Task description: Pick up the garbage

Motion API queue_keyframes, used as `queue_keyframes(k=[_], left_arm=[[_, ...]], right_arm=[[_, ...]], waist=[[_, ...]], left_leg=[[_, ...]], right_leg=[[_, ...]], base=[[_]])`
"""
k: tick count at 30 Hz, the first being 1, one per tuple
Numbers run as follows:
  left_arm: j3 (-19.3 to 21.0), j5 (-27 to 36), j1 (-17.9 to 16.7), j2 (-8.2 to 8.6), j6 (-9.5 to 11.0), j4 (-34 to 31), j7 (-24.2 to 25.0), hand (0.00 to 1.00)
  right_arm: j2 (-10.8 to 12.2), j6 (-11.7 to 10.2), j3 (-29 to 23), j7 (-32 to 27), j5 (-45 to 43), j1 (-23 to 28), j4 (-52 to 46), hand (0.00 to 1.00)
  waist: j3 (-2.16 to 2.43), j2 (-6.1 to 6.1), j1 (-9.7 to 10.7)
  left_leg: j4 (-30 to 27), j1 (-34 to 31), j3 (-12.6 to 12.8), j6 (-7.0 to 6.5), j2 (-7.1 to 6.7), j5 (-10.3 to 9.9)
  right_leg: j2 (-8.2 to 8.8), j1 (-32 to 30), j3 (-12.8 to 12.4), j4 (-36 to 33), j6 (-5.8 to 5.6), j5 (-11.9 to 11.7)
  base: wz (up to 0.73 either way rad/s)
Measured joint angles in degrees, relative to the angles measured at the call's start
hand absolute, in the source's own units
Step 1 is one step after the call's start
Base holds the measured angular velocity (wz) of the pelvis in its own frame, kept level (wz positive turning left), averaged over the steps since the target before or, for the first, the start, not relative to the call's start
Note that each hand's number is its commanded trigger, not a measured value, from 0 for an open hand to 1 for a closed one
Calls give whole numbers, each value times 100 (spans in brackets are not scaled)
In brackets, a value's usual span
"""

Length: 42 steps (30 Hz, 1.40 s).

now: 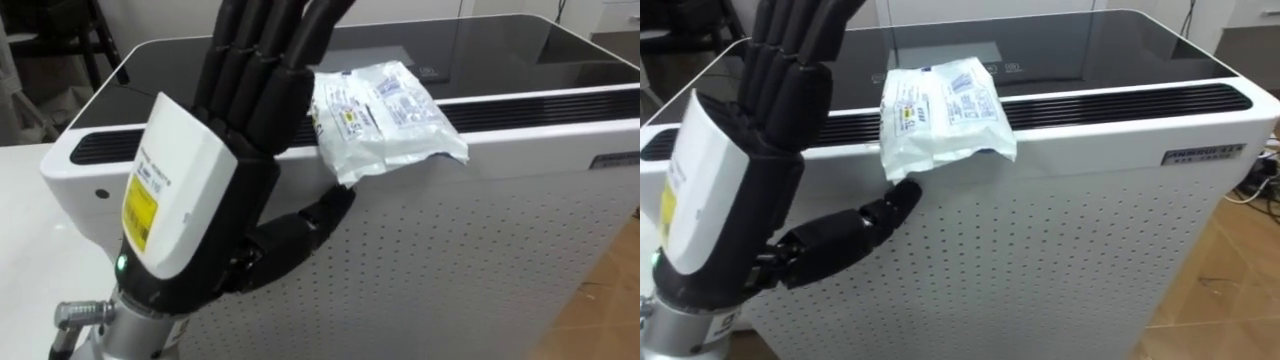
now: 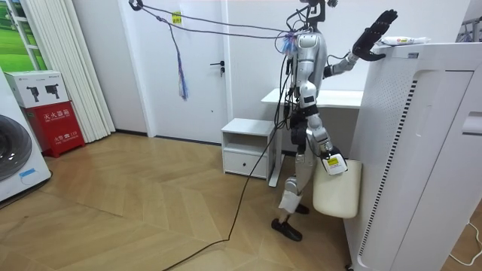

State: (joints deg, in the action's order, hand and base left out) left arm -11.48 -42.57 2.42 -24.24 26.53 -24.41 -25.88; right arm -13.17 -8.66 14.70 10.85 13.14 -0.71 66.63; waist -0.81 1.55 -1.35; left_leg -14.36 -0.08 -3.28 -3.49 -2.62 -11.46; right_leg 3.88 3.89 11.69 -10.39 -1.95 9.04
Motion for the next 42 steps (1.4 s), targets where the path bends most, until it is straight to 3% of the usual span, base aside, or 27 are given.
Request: queue_keyframes(k=[5,7,8,9,10,19,25,42], left_arm=[[-30,38,1,15,-8,0,190,0],[-51,38,12,43,-33,0,193,33],[-52,37,11,53,-45,0,198,55],[-52,37,11,52,-52,0,205,89],[-52,37,11,53,-77,0,243,100],[-222,32,3,-5,-247,8,551,100],[-206,39,96,67,-312,7,366,100],[-116,89,184,77,-253,-3,141,100]], right_arm=[[0,0,-2,13,0,0,-10,100],[1,0,-1,11,0,-1,-14,100],[1,0,-1,13,0,-1,-21,100],[1,0,-1,13,0,-1,-21,100],[1,0,-2,12,1,-1,-21,100],[-4,0,-2,31,-1,0,-23,100],[-4,0,-4,35,-13,1,-30,100],[-2,0,-4,2,-8,1,-28,100]], waist=[[15,24,25],[26,40,66],[32,50,82],[34,53,87],[38,60,102],[34,60,122],[22,42,149],[24,50,125]], left_leg=[[77,67,32,4,8,3],[81,75,38,4,8,3],[85,81,54,3,11,3],[88,86,76,3,14,3],[94,93,82,3,18,3],[152,134,131,9,31,9],[195,171,130,9,37,9],[262,176,162,33,55,26]], right_leg=[[-5,4,-44,-13,0,0],[-3,11,-45,-16,0,0],[-4,9,-56,-17,0,0],[-4,8,-63,-16,0,0],[-6,6,-74,-17,1,0],[-11,14,-95,-17,8,-6],[-17,18,-88,-7,8,-5],[-34,17,-55,53,17,-11]], base=[[-4],[-2],[-3],[-7],[-7],[-3],[-1],[-1]])
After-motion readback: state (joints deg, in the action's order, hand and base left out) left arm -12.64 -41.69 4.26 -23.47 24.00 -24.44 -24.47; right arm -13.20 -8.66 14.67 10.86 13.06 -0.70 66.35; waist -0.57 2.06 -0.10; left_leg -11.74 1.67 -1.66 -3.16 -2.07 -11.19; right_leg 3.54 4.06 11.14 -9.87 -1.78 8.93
